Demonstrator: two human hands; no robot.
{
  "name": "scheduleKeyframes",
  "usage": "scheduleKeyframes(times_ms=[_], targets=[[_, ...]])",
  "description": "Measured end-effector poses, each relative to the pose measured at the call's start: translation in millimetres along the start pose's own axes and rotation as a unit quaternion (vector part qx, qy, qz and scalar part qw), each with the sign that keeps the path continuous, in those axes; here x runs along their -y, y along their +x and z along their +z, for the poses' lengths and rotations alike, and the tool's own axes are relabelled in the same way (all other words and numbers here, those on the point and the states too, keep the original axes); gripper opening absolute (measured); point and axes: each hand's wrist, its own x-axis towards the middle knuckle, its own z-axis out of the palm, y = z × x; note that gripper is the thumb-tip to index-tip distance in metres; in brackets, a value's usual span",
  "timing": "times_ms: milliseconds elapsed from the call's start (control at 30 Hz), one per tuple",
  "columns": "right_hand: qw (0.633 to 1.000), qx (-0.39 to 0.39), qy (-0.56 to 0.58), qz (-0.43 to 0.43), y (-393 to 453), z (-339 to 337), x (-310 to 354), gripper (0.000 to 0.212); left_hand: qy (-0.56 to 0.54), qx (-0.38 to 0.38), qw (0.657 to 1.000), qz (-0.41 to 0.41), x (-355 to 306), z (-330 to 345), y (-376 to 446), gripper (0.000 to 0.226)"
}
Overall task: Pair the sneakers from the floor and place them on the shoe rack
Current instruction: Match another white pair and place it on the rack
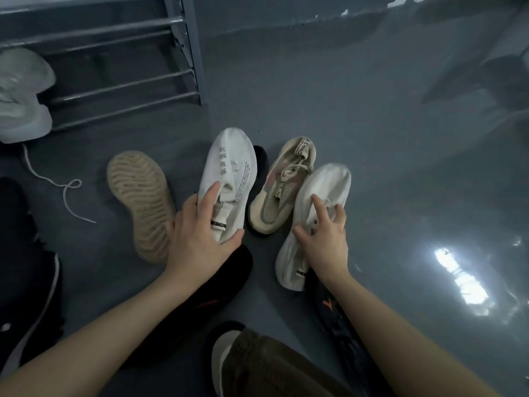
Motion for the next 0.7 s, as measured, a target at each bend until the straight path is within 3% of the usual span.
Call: scheduleKeyframes(times_ms=[267, 467, 700], targets=[[0.978, -0.074, 0.046, -0.188, -19.2, -16.4, 78.2, 0.058, 0.052, -0.058, 0.996, 0.041, 1.7, -50.9, -11.7, 0.076], [0.964, -0.015, 0.07, -0.257, -39.0, 10.4, 148.4, 0.054, 0.073, -0.106, 0.991, -0.015, 45.9, -103.9, -43.0, 0.07], [0.935, 0.067, 0.008, -0.349, -70.1, 84.2, 234.2, 0.051, 0.065, -0.154, 0.974, -0.154, 117.5, -145.8, -88.2, 0.064]])
